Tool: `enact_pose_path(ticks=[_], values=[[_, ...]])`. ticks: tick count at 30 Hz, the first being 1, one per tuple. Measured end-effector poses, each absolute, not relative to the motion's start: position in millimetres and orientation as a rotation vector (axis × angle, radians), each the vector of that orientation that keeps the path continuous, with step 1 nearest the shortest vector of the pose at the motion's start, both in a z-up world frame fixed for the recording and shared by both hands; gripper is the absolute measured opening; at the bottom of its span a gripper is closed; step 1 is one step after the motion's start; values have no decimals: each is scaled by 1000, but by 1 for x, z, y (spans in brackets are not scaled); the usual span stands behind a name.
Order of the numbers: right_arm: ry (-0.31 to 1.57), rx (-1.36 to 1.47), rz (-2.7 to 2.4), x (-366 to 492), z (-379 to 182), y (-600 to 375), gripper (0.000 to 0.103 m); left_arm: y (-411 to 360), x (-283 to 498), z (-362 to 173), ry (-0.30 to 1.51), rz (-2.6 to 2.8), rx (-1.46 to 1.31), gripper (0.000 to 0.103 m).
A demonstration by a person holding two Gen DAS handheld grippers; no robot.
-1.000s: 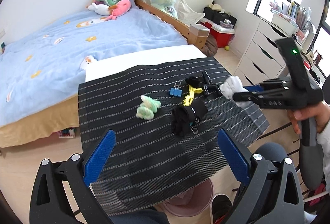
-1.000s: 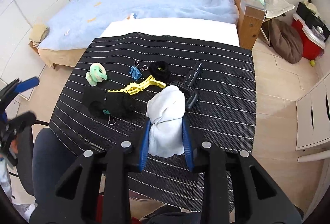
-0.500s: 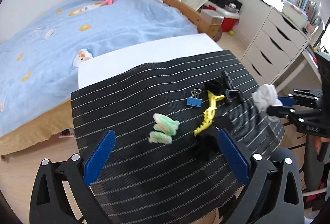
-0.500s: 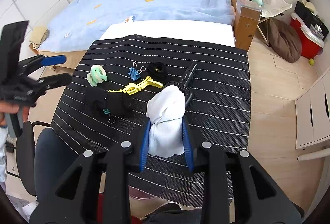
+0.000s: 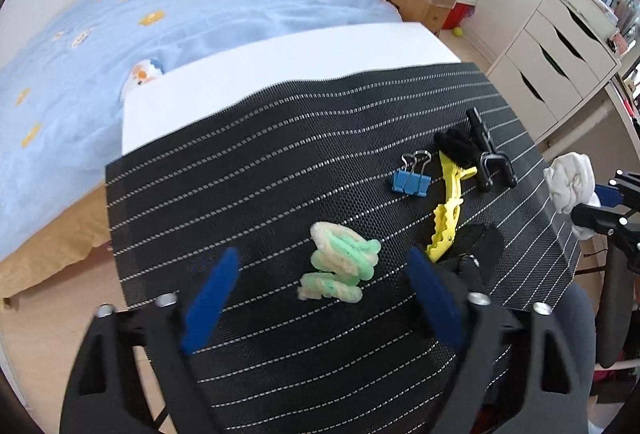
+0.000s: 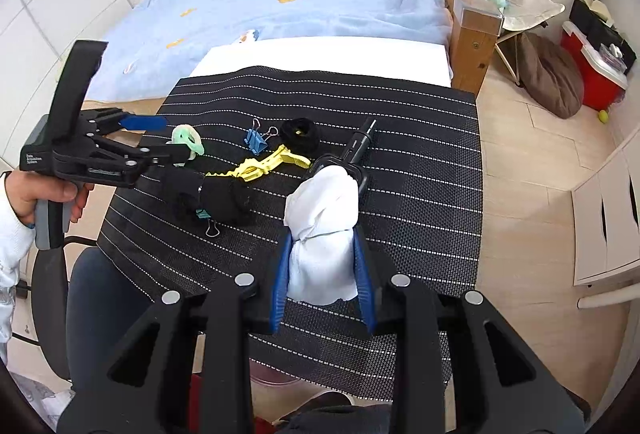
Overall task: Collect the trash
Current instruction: 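Grasp the green plush toy with the left tool while the right holds the sock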
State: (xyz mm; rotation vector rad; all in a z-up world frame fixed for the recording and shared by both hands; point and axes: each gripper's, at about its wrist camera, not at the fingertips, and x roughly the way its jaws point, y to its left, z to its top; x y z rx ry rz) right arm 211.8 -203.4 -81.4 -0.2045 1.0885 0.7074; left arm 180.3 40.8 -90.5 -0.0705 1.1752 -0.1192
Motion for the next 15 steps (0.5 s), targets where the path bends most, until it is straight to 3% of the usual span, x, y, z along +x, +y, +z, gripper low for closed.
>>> enact_pose_path(ticks=[1, 3, 8, 15], values=[[1090, -205, 707, 212, -82, -204, 29, 40, 180, -92, 1178, -125, -72, 73], [1091, -205, 707, 212, -83, -204, 29, 38, 180, -95, 1184, -130, -71, 57], [1092, -206, 708, 212, -83, -203, 29, 36, 180, -97, 1191, -134, -50, 31], [1087, -203, 708, 209, -84, -202, 29, 36, 175, -92, 1153, -112, -43, 26]])
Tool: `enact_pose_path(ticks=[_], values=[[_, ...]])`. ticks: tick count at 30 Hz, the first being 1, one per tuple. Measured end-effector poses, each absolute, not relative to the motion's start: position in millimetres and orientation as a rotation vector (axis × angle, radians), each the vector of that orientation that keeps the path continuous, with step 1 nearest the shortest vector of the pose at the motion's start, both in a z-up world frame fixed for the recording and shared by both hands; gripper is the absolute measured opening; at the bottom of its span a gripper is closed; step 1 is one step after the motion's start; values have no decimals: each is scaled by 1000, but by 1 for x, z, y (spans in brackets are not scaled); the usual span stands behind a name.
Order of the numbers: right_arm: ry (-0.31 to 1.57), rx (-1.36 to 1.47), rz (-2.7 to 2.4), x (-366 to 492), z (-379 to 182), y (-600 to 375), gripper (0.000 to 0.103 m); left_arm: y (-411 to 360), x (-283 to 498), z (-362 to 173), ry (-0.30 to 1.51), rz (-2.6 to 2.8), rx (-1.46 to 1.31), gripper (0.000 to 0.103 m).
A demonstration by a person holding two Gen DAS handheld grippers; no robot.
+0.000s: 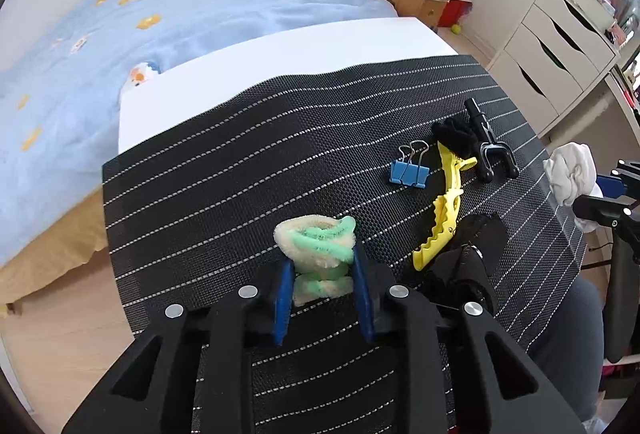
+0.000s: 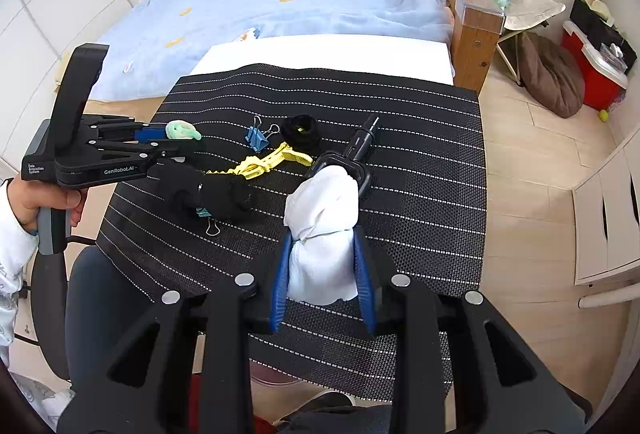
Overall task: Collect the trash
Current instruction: 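Grasp the green plush toy with the left tool while the right holds the sock, then release the green plush over the bin with the left tool while right holds sock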
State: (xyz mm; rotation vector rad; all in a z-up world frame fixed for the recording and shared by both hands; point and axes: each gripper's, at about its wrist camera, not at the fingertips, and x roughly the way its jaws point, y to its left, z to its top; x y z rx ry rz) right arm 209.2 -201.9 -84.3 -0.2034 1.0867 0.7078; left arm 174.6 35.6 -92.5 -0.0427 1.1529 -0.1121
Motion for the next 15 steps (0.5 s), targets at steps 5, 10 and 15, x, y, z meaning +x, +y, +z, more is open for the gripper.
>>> enact_pose_path(ticks=[5, 10, 15], values=[[1075, -203, 703, 207, -83, -202, 29, 36, 165, -80, 1113, -97, -36, 26], [1050, -207, 699, 201, -78, -204, 29, 31, 148, -60, 1061, -86, -17, 26], [1018, -207, 701, 191, -68, -207, 29, 25, 127, -41, 1010, -87, -9, 26]])
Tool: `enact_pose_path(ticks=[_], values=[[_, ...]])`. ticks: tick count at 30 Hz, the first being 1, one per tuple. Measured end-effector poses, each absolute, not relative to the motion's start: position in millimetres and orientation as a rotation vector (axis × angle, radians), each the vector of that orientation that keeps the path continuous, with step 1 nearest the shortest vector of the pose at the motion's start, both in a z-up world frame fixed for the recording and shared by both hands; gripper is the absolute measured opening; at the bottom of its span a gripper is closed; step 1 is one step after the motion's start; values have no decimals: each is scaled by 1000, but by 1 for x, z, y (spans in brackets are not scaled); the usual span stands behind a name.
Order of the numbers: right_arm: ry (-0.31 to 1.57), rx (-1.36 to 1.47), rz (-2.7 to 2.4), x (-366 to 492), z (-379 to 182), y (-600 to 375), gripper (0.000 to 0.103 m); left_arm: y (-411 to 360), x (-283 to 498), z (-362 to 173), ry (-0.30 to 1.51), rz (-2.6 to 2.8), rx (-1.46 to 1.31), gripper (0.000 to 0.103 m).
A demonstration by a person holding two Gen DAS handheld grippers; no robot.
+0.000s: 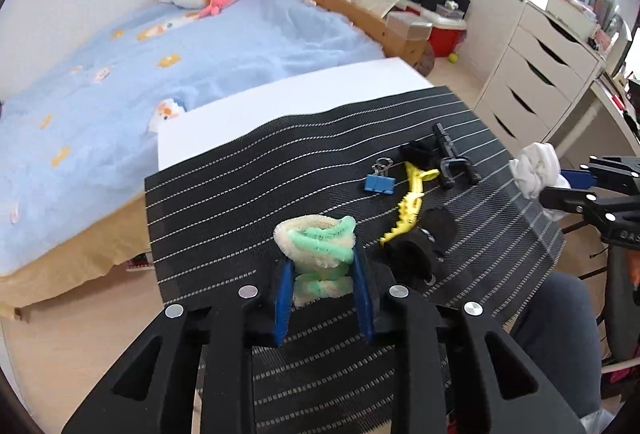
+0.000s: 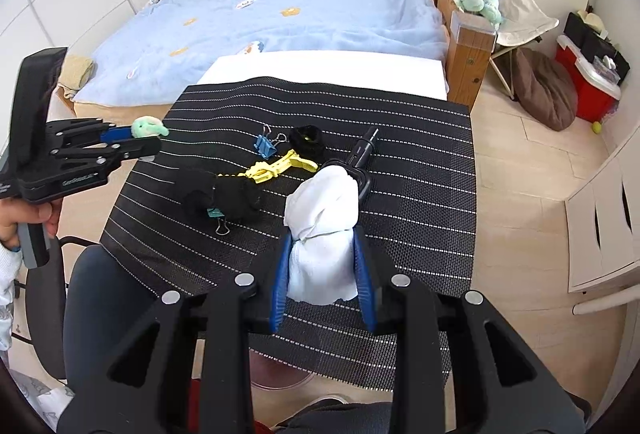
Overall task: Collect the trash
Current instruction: 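Release the green plush over the bin with the left tool while right holds sock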
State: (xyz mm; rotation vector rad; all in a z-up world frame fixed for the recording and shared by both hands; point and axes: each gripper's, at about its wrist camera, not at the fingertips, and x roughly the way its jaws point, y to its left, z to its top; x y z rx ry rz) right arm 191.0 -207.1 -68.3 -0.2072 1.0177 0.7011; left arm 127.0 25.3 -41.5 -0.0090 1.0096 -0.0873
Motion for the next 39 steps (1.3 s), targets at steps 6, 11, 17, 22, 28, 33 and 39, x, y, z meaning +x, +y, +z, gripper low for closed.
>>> enact_pose_path(ticks=[6, 11, 17, 22, 28, 33, 39], values=[[991, -201, 712, 176, -59, -211, 29, 14, 96, -21, 939, -89, -16, 26], [950, -192, 728, 155, -46, -216, 29, 0, 73, -9, 899, -105, 7, 26], [910, -206, 743, 125, -36, -222, 29, -14, 48, -3, 868, -128, 14, 26], [905, -193, 755, 103, -36, -227, 29, -22, 28, -6, 858, -137, -5, 26], [910, -201, 764, 78, -39, -232, 29, -42, 6, -17, 881, -167, 15, 26], [925, -197, 769, 65, -44, -239, 29, -54, -8, -30, 911, -196, 23, 26], [951, -190, 777, 55, -54, -240, 29, -62, -16, -43, 941, -224, 17, 26]])
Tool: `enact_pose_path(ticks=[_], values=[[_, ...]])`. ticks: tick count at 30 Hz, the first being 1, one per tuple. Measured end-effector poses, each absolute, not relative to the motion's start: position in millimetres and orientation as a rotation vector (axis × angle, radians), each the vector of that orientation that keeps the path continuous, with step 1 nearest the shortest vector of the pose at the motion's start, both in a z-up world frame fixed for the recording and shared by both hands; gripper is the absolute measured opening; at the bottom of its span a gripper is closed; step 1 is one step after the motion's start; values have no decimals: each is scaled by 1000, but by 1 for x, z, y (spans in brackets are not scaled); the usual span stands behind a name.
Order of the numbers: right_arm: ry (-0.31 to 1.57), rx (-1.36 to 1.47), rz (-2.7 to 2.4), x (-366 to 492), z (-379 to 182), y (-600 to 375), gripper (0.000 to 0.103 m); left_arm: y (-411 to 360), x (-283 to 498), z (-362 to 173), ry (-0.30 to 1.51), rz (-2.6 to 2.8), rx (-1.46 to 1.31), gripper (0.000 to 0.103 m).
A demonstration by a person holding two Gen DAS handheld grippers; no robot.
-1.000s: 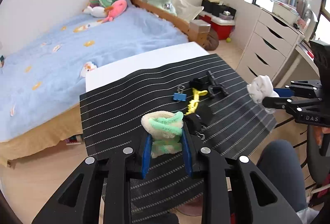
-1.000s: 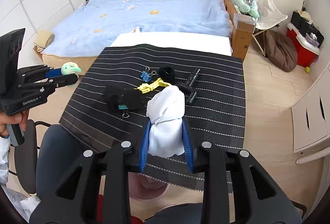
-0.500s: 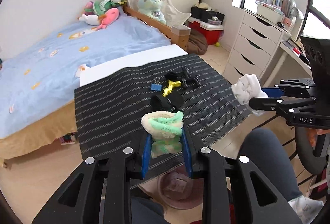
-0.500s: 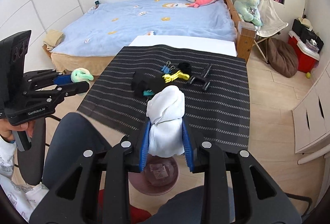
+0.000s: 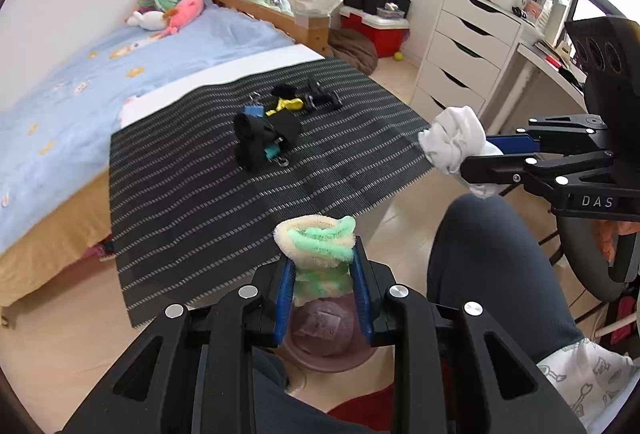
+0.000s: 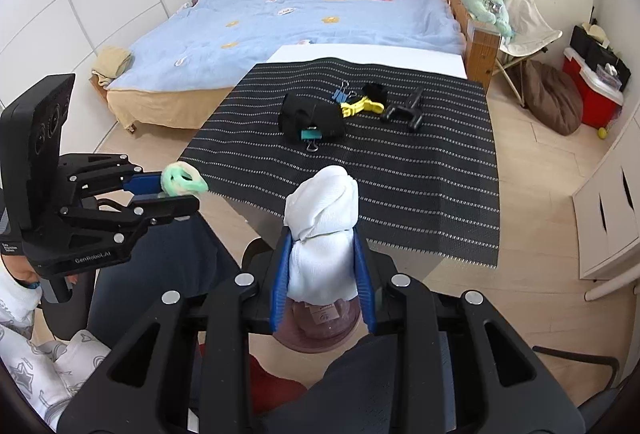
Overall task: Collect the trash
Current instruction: 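Release the green plush over the bin with the left tool while right holds sock, then lower the white sock over the bin and open the right tool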
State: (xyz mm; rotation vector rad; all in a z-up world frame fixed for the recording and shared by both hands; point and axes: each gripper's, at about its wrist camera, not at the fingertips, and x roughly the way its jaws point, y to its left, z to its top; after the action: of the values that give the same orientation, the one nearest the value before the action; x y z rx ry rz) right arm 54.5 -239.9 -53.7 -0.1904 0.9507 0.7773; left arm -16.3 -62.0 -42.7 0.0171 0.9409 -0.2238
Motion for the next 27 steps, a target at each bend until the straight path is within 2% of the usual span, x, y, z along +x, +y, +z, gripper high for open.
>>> enact_pose_path(ticks=[6, 8, 10, 11, 12, 14, 18, 27], values=[[959, -184, 784, 48, -57, -241, 29, -70, -18, -48, 960, -265, 14, 27], [958, -180, 786, 48, -56, -241, 29, -70, -18, -48, 961, -276, 9, 31], [957, -179, 787, 49, -55, -242, 29, -70, -17, -49, 964, -278, 6, 53], [957, -177, 787, 48, -55, -243, 29, -70, -17, -49, 958, -279, -1, 71], [958, -176, 788, 49, -55, -243, 29, -68, -17, -49, 953, -283, -16, 79], [959, -176, 788, 49, -56, -244, 29, -68, -18, -48, 949, -275, -20, 87], [962, -174, 791, 49, -56, -243, 29, -65, -18, -47, 939, -243, -20, 94], [964, -175, 798, 47, -56, -242, 29, -57, -18, -43, 922, -188, -15, 95]])
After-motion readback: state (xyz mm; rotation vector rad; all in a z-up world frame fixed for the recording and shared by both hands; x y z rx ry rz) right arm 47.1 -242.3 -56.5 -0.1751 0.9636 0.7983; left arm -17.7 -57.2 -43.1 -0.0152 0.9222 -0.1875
